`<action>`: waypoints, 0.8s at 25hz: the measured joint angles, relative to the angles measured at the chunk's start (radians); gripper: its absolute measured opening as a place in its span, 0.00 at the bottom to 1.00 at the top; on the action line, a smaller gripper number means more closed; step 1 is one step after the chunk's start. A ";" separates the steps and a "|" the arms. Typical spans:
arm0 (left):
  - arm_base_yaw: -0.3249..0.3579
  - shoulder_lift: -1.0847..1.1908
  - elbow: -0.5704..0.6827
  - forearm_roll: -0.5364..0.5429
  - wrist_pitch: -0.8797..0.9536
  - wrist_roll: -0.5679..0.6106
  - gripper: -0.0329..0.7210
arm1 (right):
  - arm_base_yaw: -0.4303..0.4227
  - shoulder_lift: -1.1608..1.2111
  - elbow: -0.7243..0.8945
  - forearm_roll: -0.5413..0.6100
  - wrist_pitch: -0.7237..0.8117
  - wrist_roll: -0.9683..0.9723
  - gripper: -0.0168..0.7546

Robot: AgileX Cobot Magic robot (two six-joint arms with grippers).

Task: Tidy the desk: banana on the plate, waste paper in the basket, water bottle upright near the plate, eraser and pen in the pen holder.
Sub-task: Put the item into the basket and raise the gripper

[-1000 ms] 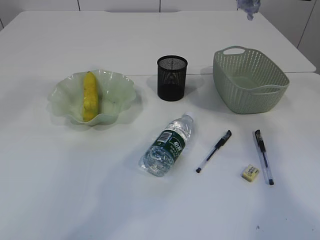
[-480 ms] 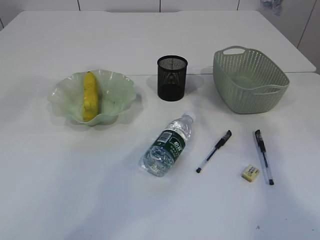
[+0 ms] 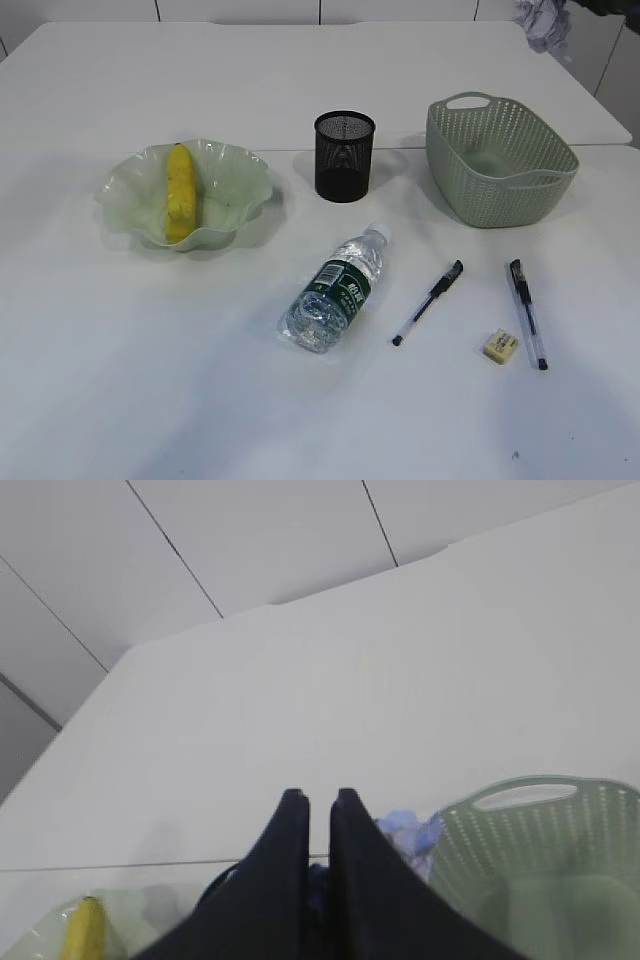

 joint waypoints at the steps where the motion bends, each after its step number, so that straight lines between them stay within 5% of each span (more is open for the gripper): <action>1: 0.000 0.000 0.000 0.005 0.000 0.000 0.83 | 0.000 0.015 -0.017 -0.024 -0.005 0.000 0.05; 20: 0.000 0.000 0.000 0.121 0.000 0.000 0.83 | 0.000 0.197 -0.074 -0.381 -0.095 -0.004 0.05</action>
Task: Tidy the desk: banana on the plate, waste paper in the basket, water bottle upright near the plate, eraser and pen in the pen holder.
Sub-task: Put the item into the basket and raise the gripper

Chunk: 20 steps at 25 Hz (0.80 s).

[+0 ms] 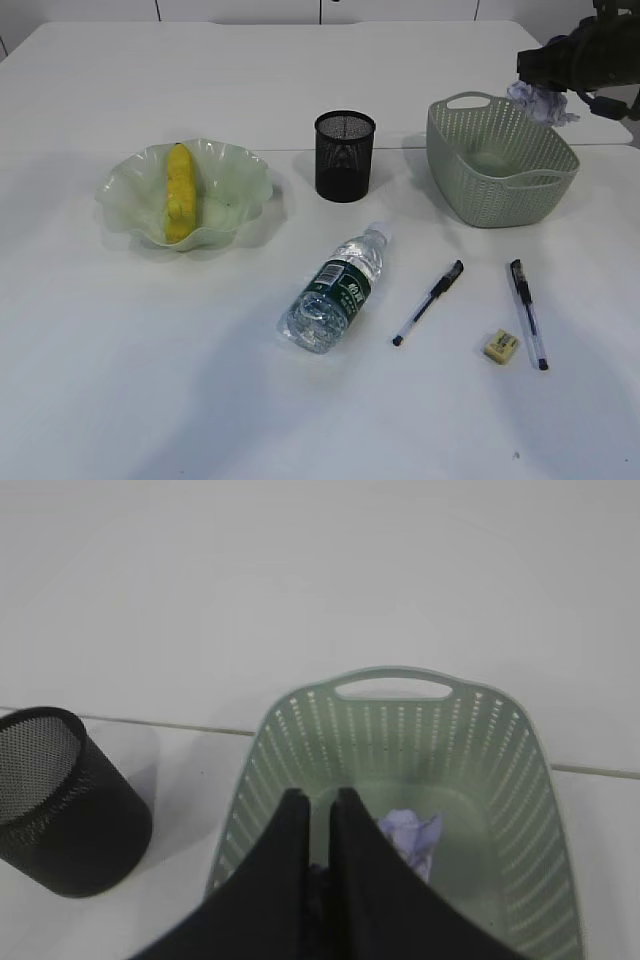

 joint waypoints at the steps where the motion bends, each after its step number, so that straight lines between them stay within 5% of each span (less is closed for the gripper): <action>1: 0.000 0.000 0.000 0.002 0.000 0.000 0.83 | 0.000 0.004 0.000 -0.015 -0.002 0.000 0.05; 20: 0.000 0.000 0.000 0.026 0.000 0.000 0.83 | -0.002 0.115 -0.091 -0.093 -0.035 -0.012 0.05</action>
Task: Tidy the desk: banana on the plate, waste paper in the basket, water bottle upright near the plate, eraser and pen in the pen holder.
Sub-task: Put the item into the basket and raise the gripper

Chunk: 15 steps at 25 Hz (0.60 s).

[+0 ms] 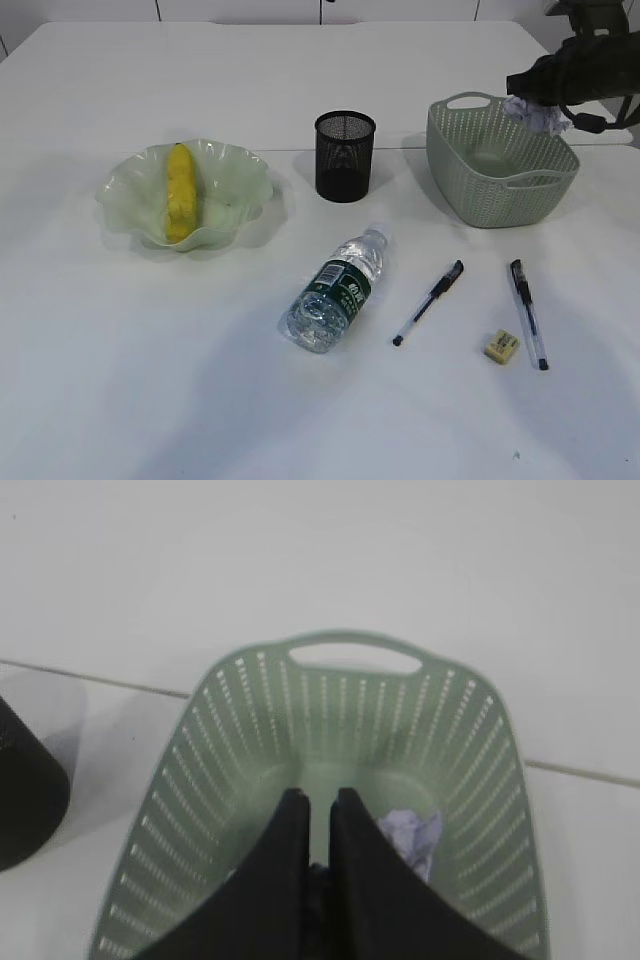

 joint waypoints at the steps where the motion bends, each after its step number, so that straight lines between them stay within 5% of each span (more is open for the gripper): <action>1: 0.000 0.000 0.000 0.000 0.000 0.000 0.83 | 0.000 0.009 -0.017 0.000 0.000 0.000 0.05; 15: 0.000 0.000 0.000 0.017 0.000 0.000 0.83 | 0.014 0.097 -0.077 -0.002 0.026 0.002 0.05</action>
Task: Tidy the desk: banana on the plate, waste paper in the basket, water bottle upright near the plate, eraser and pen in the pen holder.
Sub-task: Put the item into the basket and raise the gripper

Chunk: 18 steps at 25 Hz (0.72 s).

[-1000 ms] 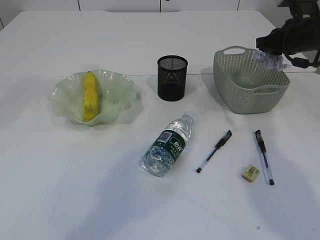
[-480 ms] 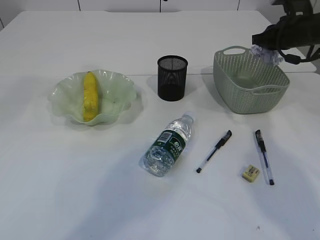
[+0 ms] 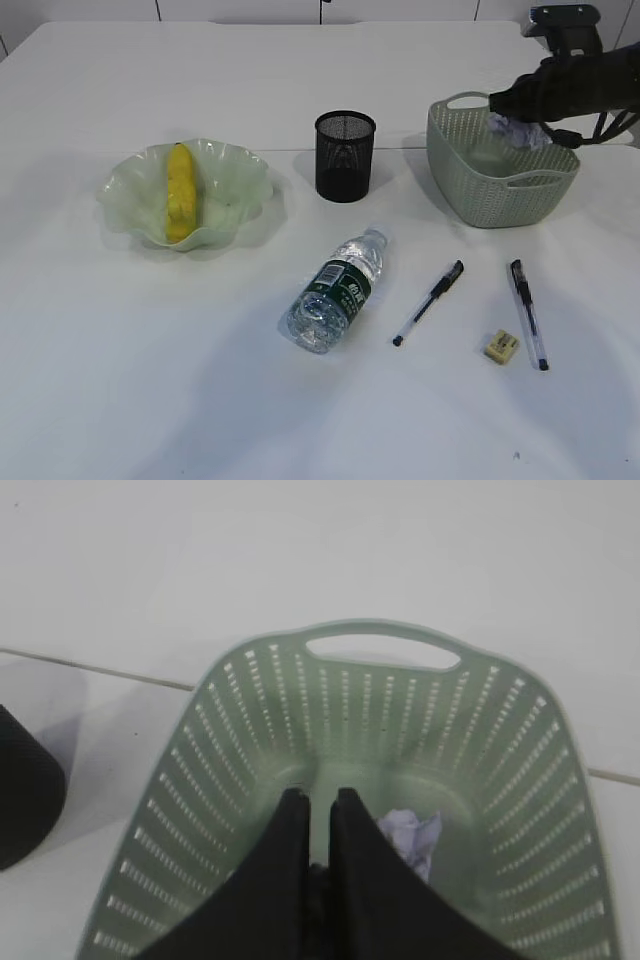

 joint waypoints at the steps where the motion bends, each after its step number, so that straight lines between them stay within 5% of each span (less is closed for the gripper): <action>1: 0.000 0.000 0.000 0.000 0.000 0.000 0.83 | 0.000 0.004 0.000 0.000 0.000 0.000 0.05; 8: 0.000 0.000 0.000 0.002 0.000 0.000 0.83 | 0.000 0.010 0.000 0.000 0.001 0.000 0.10; 18: 0.000 0.000 0.000 0.002 0.000 0.000 0.83 | 0.000 0.010 -0.002 0.039 0.001 0.001 0.33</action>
